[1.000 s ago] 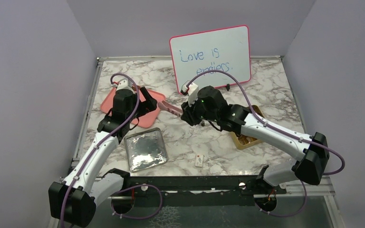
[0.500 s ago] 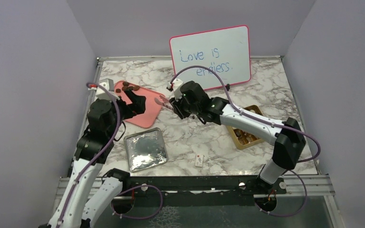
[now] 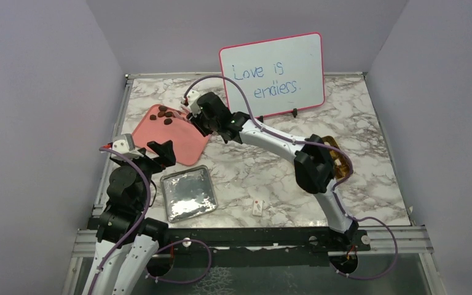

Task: Pack the chocolate
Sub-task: Pick up the fake chocolate from the plate.

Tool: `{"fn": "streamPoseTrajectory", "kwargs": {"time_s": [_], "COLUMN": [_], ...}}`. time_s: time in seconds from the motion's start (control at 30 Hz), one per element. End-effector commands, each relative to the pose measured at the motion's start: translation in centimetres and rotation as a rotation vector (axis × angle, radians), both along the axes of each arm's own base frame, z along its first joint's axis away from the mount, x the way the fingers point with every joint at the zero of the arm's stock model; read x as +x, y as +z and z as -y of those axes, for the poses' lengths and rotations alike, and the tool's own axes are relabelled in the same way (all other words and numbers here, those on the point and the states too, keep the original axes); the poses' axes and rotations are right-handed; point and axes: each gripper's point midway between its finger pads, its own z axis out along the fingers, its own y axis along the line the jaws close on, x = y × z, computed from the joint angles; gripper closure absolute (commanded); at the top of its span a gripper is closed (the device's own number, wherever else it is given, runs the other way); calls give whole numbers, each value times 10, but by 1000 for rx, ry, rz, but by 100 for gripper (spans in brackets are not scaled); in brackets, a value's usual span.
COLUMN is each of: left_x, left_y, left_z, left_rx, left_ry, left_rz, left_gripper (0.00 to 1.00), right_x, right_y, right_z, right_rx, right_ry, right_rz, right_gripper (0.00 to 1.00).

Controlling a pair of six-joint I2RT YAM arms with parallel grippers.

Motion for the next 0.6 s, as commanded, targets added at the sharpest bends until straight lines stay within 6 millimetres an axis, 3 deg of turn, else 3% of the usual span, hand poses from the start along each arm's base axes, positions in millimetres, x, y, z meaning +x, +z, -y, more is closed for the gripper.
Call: {"fn": "streamPoseTrajectory", "kwargs": {"time_s": [0.0, 0.1, 0.27, 0.57], "left_x": [-3, -5, -6, -6], "left_y": [32, 36, 33, 33], "left_z": [-13, -11, -13, -14], "left_rx": [13, 14, 21, 17], "left_ry": [56, 40, 50, 56], "left_rz": [109, 119, 106, 108], "left_gripper": [1, 1, 1, 1], "right_x": [12, 24, 55, 68], "right_y": [-6, -19, -40, -64], "right_z": [-28, -39, -36, -35], "right_rx": [8, -16, -91, -101], "right_ry": [74, 105, 21, -11], "right_rz": [30, 79, 158, 155], "right_gripper": [59, 59, 59, 57]}}
